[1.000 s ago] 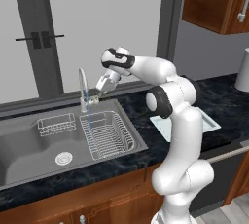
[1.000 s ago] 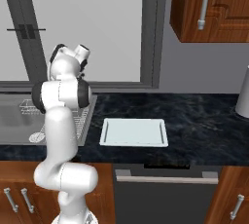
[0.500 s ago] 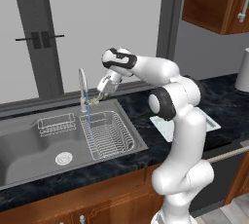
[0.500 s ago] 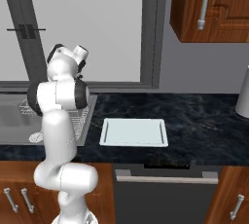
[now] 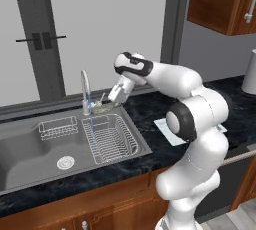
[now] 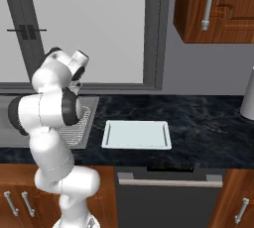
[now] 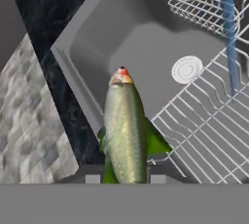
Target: Take the fish out of the fridge, briefly rinse it in the sink, and place it on the tray next to the sink.
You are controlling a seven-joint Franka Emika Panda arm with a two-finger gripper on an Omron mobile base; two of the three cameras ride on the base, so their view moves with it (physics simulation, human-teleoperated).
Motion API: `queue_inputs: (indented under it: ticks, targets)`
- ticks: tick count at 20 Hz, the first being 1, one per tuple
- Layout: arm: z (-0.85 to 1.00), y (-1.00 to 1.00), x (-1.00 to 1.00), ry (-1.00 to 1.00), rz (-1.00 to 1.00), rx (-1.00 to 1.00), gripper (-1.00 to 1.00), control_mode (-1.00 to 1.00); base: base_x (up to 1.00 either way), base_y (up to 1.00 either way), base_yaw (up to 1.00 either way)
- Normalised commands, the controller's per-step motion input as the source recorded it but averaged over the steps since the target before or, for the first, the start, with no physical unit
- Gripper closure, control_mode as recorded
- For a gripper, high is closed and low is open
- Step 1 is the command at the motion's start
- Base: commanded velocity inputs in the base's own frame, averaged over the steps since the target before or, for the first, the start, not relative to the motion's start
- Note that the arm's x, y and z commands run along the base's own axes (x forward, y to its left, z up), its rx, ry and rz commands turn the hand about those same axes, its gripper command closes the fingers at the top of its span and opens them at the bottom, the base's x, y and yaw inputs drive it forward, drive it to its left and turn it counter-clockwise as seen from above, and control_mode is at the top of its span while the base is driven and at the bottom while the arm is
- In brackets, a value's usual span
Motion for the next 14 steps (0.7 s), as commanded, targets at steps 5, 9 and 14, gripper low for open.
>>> queue_inputs:
  ticks: [5,9,14]
  targets:
    - [0.44,-0.39,-1.00,-0.30,-0.07,-0.10,1.00,-1.00,0.00,0.00,0.00]
    - [0.33,-0.50,-0.95,-0.33,-0.16,-0.34,1.00,-1.00,0.00,0.00,0.00]
    - [0.19,-0.87,-0.85,-0.34,-0.13,-0.39,1.00,-1.00,0.00,0.00,0.00]
